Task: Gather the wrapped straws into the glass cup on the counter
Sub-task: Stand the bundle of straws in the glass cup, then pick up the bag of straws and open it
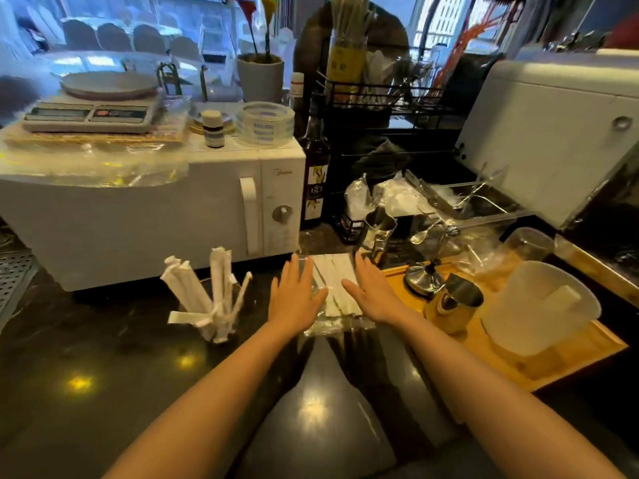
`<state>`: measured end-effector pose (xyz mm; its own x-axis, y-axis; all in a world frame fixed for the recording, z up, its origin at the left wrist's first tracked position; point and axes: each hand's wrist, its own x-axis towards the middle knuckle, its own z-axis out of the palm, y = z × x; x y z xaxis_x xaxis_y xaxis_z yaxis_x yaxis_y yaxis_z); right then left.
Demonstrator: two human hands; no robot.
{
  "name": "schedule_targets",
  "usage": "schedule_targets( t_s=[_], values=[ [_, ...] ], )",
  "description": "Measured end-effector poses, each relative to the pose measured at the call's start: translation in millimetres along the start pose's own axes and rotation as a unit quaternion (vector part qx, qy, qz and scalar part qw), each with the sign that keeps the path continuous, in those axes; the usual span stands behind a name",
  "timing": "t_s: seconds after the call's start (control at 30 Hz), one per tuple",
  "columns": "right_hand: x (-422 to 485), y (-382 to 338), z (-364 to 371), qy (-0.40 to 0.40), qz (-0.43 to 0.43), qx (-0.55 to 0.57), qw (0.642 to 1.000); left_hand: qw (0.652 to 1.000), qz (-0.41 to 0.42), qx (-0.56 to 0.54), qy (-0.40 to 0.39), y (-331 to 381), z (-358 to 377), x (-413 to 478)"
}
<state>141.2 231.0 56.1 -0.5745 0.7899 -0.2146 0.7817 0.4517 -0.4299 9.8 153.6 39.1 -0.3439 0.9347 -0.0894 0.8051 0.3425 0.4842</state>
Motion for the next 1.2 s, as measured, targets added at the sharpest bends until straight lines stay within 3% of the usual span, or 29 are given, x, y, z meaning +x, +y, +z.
schedule_targets(
  t_s=[0.1, 0.27, 0.53, 0.87, 1.2],
  values=[
    [3, 22, 6, -0.015, 0.043, 0.072, 0.996, 0.989, -0.109, -0.093, -0.04, 8, 21, 10],
    [12, 39, 10, 0.014, 0.122, 0.276, 0.953, 0.966, -0.23, -0.114, -0.005, 17, 37, 16],
    [28, 45, 26, 0.034, 0.168, 0.258, 0.951, 0.922, -0.311, -0.231, 0.007, 22, 49, 27],
    [29, 46, 18, 0.004, 0.147, 0.309, 0.94, 0.905, -0.277, -0.321, 0.037, 21, 33, 23],
    [12, 22, -39, -0.029, 0.027, 0.422, 0.906, 0.901, -0.16, -0.402, 0.041, 41, -42, -9]
  ],
)
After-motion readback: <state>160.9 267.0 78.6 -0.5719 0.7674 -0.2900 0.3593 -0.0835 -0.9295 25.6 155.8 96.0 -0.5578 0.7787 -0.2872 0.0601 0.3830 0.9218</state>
